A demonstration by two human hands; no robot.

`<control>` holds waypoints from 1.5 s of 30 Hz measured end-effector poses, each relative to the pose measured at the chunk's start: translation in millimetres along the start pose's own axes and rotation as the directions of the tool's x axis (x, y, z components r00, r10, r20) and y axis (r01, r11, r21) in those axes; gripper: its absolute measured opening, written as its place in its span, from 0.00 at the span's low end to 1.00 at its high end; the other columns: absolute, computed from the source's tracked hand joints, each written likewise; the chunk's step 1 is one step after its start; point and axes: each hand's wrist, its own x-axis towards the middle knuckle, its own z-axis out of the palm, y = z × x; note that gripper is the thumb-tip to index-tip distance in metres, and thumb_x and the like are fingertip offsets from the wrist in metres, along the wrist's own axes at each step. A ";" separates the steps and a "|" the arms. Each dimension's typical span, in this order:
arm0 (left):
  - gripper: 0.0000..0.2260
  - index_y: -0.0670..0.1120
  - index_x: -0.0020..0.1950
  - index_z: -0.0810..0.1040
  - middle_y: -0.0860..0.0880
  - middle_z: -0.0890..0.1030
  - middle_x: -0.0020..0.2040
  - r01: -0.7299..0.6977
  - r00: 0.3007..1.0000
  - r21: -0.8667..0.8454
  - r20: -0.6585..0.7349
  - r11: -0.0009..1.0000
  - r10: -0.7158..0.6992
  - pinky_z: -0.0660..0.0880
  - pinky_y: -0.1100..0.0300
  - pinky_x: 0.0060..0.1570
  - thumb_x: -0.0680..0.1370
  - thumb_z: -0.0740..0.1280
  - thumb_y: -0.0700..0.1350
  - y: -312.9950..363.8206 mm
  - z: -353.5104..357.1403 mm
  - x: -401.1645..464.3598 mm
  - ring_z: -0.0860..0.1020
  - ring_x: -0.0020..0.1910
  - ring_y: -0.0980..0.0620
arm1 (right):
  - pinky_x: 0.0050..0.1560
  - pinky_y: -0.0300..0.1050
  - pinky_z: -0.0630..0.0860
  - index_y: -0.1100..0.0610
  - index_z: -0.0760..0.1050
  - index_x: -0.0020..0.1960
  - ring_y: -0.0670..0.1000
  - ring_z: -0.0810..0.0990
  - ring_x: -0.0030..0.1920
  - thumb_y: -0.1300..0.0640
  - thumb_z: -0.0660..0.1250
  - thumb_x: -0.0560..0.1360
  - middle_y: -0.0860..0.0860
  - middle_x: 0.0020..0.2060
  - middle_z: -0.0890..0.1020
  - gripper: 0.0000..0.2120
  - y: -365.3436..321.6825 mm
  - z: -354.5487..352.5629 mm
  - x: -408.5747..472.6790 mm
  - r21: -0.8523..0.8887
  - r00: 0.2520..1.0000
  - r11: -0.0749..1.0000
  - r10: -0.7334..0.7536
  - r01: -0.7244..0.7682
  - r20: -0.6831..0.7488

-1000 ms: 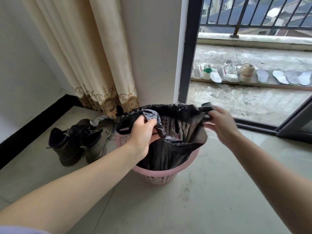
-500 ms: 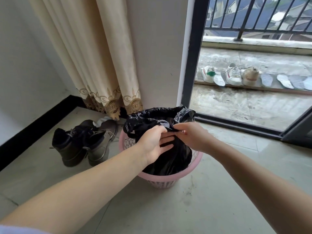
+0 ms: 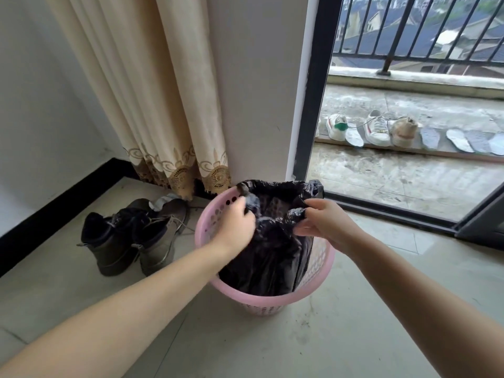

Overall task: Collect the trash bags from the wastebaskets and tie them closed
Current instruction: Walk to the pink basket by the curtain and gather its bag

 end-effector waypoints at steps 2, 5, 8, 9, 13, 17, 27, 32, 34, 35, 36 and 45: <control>0.06 0.43 0.52 0.71 0.43 0.76 0.45 -0.205 0.969 0.172 0.177 0.964 0.174 0.71 0.56 0.39 0.79 0.56 0.39 0.4 12.3 -13.4 0.75 0.41 0.48 | 0.42 0.41 0.81 0.66 0.76 0.55 0.50 0.83 0.43 0.63 0.56 0.79 0.57 0.43 0.82 0.11 -5.7 10.6 -2.3 0.101 0.986 0.995 -0.002 -0.016 0.170; 0.17 0.43 0.66 0.67 0.44 0.71 0.63 -0.392 0.868 0.202 0.406 0.898 0.288 0.68 0.54 0.64 0.77 0.60 0.42 3.1 28.6 -33.1 0.70 0.64 0.46 | 0.45 0.48 0.74 0.62 0.76 0.51 0.52 0.78 0.44 0.46 0.66 0.74 0.56 0.41 0.78 0.18 -1.8 24.2 -1.3 -0.236 0.981 0.970 -0.009 0.056 0.192; 0.20 0.42 0.66 0.70 0.47 0.74 0.57 -0.360 0.794 0.068 0.546 0.930 0.267 0.70 0.60 0.61 0.74 0.58 0.38 9.1 28.4 -35.5 0.73 0.59 0.49 | 0.44 0.44 0.73 0.57 0.76 0.45 0.51 0.77 0.41 0.56 0.66 0.74 0.50 0.36 0.79 0.04 2.1 25.5 1.1 -0.521 0.981 0.832 -0.164 0.192 0.100; 0.19 0.43 0.63 0.74 0.48 0.77 0.51 -0.289 0.807 0.026 0.545 0.957 0.229 0.73 0.59 0.57 0.74 0.56 0.36 10.7 25.1 -33.1 0.77 0.53 0.50 | 0.43 0.43 0.73 0.56 0.77 0.45 0.50 0.77 0.40 0.61 0.64 0.75 0.49 0.36 0.80 0.03 3.0 22.9 2.1 -0.533 0.975 0.818 -0.206 0.218 0.084; 0.13 0.42 0.46 0.77 0.47 0.77 0.38 0.136 0.957 -0.171 0.278 0.976 -0.085 0.77 0.60 0.41 0.77 0.53 0.34 5.9 9.1 -2.8 0.76 0.36 0.52 | 0.41 0.43 0.73 0.50 0.78 0.37 0.47 0.74 0.36 0.67 0.62 0.75 0.47 0.33 0.79 0.15 6.4 17.5 -0.1 -0.512 0.958 0.811 -0.261 0.282 0.114; 0.15 0.44 0.53 0.76 0.46 0.82 0.48 0.331 0.930 -0.231 0.244 0.915 -0.275 0.80 0.53 0.49 0.78 0.61 0.55 -7.7 6.3 27.9 0.80 0.46 0.50 | 0.59 0.42 0.74 0.55 0.81 0.56 0.49 0.78 0.53 0.64 0.62 0.77 0.50 0.52 0.83 0.13 6.2 25.0 -10.4 -0.574 0.942 0.755 -0.185 0.318 0.279; 0.15 0.47 0.34 0.75 0.50 0.73 0.31 0.057 0.980 -0.104 0.198 0.993 -0.035 0.68 0.65 0.32 0.77 0.57 0.34 -0.9 25.5 22.5 0.71 0.31 0.55 | 0.50 0.46 0.77 0.57 0.72 0.59 0.52 0.75 0.46 0.67 0.59 0.74 0.53 0.50 0.78 0.15 1.9 3.0 -13.6 -0.663 0.976 0.720 -0.200 0.204 0.084; 0.11 0.42 0.44 0.77 0.46 0.78 0.42 -0.099 0.930 -0.067 0.349 0.993 0.116 0.72 0.58 0.51 0.79 0.56 0.35 6.3 25.4 5.8 0.75 0.43 0.52 | 0.47 0.33 0.73 0.52 0.55 0.73 0.48 0.75 0.52 0.64 0.64 0.72 0.43 0.54 0.70 0.34 4.3 4.6 -8.5 -0.662 0.961 0.711 -0.068 0.236 0.269; 0.11 0.43 0.43 0.76 0.45 0.79 0.44 -0.157 0.926 -0.035 0.342 0.987 0.159 0.72 0.52 0.56 0.78 0.56 0.34 6.4 24.1 3.3 0.75 0.46 0.50 | 0.40 0.32 0.70 0.57 0.71 0.57 0.51 0.76 0.48 0.63 0.63 0.72 0.46 0.43 0.75 0.14 8.3 15.2 -3.0 -0.776 0.950 0.558 -0.078 0.294 0.303; 0.11 0.43 0.44 0.77 0.43 0.80 0.45 -0.169 0.927 -0.039 0.334 0.985 0.172 0.73 0.51 0.56 0.77 0.56 0.34 6.2 22.2 3.0 0.76 0.46 0.49 | 0.38 0.34 0.70 0.59 0.73 0.51 0.53 0.77 0.46 0.63 0.62 0.72 0.50 0.40 0.76 0.08 8.4 18.5 -1.6 -0.797 0.957 0.536 -0.089 0.280 0.277; 0.12 0.43 0.46 0.78 0.43 0.81 0.47 -0.159 0.929 -0.067 0.328 0.985 0.172 0.74 0.52 0.56 0.77 0.56 0.33 5.8 19.4 3.5 0.77 0.46 0.48 | 0.38 0.37 0.71 0.60 0.75 0.49 0.54 0.78 0.45 0.62 0.62 0.73 0.53 0.40 0.79 0.07 8.2 20.2 -0.2 -0.799 0.966 0.547 -0.091 0.251 0.241; 0.26 0.47 0.74 0.62 0.46 0.65 0.73 -0.041 0.992 0.618 -0.070 0.785 0.106 0.58 0.49 0.71 0.76 0.62 0.43 -57.5 -27.2 41.8 0.65 0.71 0.47 | 0.40 0.39 0.74 0.58 0.77 0.46 0.51 0.77 0.43 0.68 0.58 0.73 0.50 0.39 0.80 0.11 -1.7 10.0 -0.7 -0.514 0.972 0.845 -0.220 0.147 -0.084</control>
